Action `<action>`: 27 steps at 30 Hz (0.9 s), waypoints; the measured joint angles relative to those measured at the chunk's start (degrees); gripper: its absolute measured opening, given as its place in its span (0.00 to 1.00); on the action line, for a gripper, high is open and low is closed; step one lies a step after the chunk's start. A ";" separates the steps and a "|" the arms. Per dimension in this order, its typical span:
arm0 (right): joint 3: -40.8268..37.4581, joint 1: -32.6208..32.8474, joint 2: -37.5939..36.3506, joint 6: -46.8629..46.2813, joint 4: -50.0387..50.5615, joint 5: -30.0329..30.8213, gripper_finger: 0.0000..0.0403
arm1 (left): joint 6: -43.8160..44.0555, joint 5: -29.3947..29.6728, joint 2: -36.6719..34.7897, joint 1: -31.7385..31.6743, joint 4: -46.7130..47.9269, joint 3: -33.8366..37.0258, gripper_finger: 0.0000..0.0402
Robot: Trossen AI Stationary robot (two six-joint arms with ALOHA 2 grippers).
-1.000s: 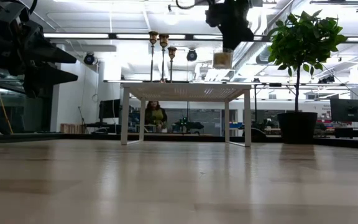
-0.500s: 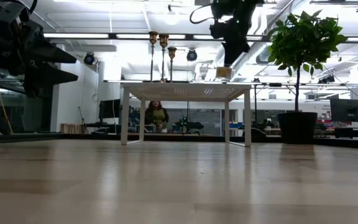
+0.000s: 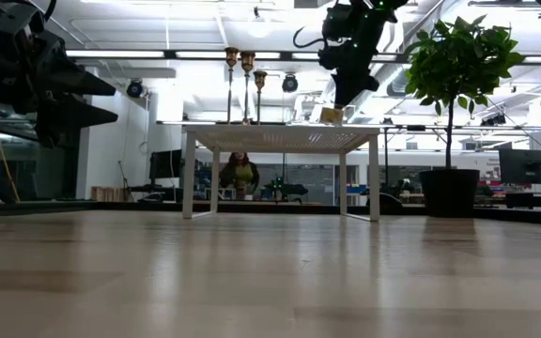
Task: Pick & Place candle stick holders
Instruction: Put the yellow scented candle on the shelf
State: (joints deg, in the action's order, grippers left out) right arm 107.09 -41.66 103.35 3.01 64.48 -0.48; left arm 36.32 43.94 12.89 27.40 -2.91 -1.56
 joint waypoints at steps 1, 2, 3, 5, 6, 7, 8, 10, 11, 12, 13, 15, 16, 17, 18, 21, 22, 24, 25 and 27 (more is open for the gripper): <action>0.00 -0.24 0.04 0.08 -0.22 -0.18 0.00 | 0.00 0.00 0.02 0.00 -0.01 0.00 0.56; 0.00 -0.46 0.06 0.49 -0.30 -0.43 0.00 | 0.01 0.00 0.02 0.00 0.00 0.01 0.56; 0.00 -0.56 0.39 0.90 -0.62 -0.48 0.00 | 0.00 0.00 0.00 0.00 -0.01 0.01 0.56; 0.00 -0.87 0.92 1.19 -1.29 -1.03 0.00 | 0.00 0.00 0.02 0.00 0.01 0.02 0.56; 0.00 -0.89 1.33 1.14 -1.10 -1.39 0.00 | 0.00 0.01 0.00 0.00 -0.01 0.01 0.56; 0.00 -0.89 1.58 0.72 -0.85 -1.58 0.00 | 0.00 0.01 0.00 0.00 0.01 0.02 0.56; 0.00 -0.85 1.81 0.33 -0.84 -1.59 0.00 | 0.00 0.00 0.02 0.00 0.01 0.02 0.56; 0.00 -0.82 1.86 0.13 -0.97 -1.87 0.00 | 0.00 0.02 0.00 0.00 0.01 0.00 0.56; 0.00 -0.82 1.82 0.13 -1.14 -1.99 0.00 | 0.00 0.00 0.00 0.00 -0.01 0.00 0.56; 0.00 -0.82 1.78 0.08 -1.51 -2.02 0.00 | 0.01 0.00 0.02 0.00 0.01 0.00 0.56; 0.00 -0.82 1.77 0.03 -1.69 -1.98 0.00 | 0.00 0.00 0.02 0.00 0.00 0.02 0.56; 0.00 -0.71 1.79 -0.34 -1.22 -1.91 0.00 | 0.00 0.00 0.01 0.00 0.01 0.02 0.56; 0.00 -0.71 1.77 -0.53 -0.97 -1.89 0.00 | 0.01 0.00 0.02 0.00 -0.01 0.01 0.56; 0.00 -0.71 1.77 -0.52 -0.57 -1.89 0.00 | 0.00 0.00 0.02 0.00 -0.01 0.00 0.56; 0.00 -0.71 1.77 -0.45 -0.05 -1.91 0.00 | 0.00 0.00 0.02 0.00 0.01 0.00 0.56; 0.00 -0.71 1.77 -0.15 0.48 -1.91 0.00 | 0.02 0.00 0.02 0.00 0.01 0.02 0.56; 0.00 -0.71 1.77 -0.14 0.47 -1.91 0.00 | 0.00 0.00 0.01 0.00 0.01 0.00 0.56; 0.00 -0.69 1.77 -0.13 0.39 -1.94 0.00 | 0.01 0.00 0.02 0.00 0.01 0.01 0.56; 0.00 -0.66 1.77 -0.13 0.38 -2.00 0.00 | 0.01 0.00 0.01 0.00 0.00 0.01 0.56; 0.00 -0.66 1.77 -0.38 0.38 -2.34 0.00 | 0.00 0.01 0.02 0.00 -0.01 0.01 0.56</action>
State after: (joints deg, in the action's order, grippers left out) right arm 107.09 -42.33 105.12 2.63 64.86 -2.83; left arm 36.32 43.95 12.91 27.40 -2.92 -1.55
